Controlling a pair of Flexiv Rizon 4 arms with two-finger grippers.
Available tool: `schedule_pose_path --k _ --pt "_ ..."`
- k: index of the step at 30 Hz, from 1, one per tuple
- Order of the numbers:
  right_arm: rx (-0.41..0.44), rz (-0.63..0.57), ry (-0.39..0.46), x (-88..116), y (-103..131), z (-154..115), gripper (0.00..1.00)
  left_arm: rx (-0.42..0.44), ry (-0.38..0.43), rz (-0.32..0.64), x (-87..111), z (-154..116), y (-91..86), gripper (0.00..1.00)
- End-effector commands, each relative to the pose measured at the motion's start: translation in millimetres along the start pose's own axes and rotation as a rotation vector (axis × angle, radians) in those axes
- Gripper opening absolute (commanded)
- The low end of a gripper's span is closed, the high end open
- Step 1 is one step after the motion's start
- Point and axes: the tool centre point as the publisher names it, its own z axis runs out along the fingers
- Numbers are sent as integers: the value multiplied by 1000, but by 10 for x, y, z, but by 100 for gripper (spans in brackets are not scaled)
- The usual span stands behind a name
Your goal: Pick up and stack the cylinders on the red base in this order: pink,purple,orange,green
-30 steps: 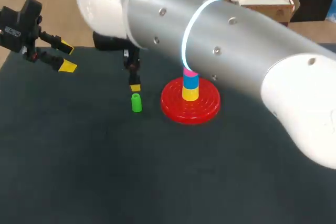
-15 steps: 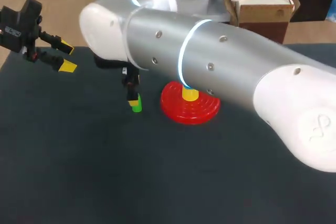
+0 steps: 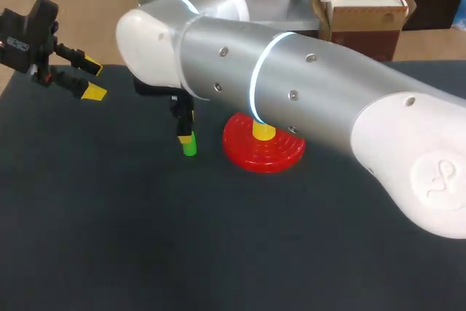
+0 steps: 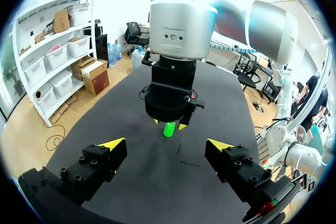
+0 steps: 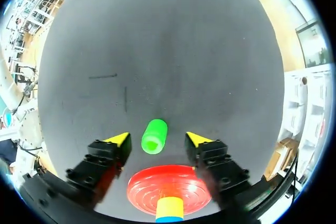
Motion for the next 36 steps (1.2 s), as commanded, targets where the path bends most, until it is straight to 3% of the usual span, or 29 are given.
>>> schedule_pose_path --k 1,13,14,17,19,24,27,32,36 --pt "-8 0 1 -4 -22 2 46 -1 -1 1 9 6 1 100" --pt "-20 6 7 -8 6 57 39 -1 -1 1 9 6 1 100" --pt "-20 6 6 -11 9 61 35 -1 -1 1 9 6 1 100" --pt "-4 18 -7 -25 8 52 0 -1 -1 1 9 6 1 100" --pt "20 26 -27 -24 -9 -27 0 -1 -1 1 9 6 1 100" --pt "113 30 -59 9 -67 -599 0 -1 -1 1 9 6 1 100" --pt "173 26 -81 97 -87 -1091 0 -1 -1 1 9 6 1 100" --pt "264 23 -75 390 -40 -1936 0 -1 -1 1 9 6 1 100" --pt "302 58 -81 655 34 -2306 0 -1 -1 1 9 6 1 100"
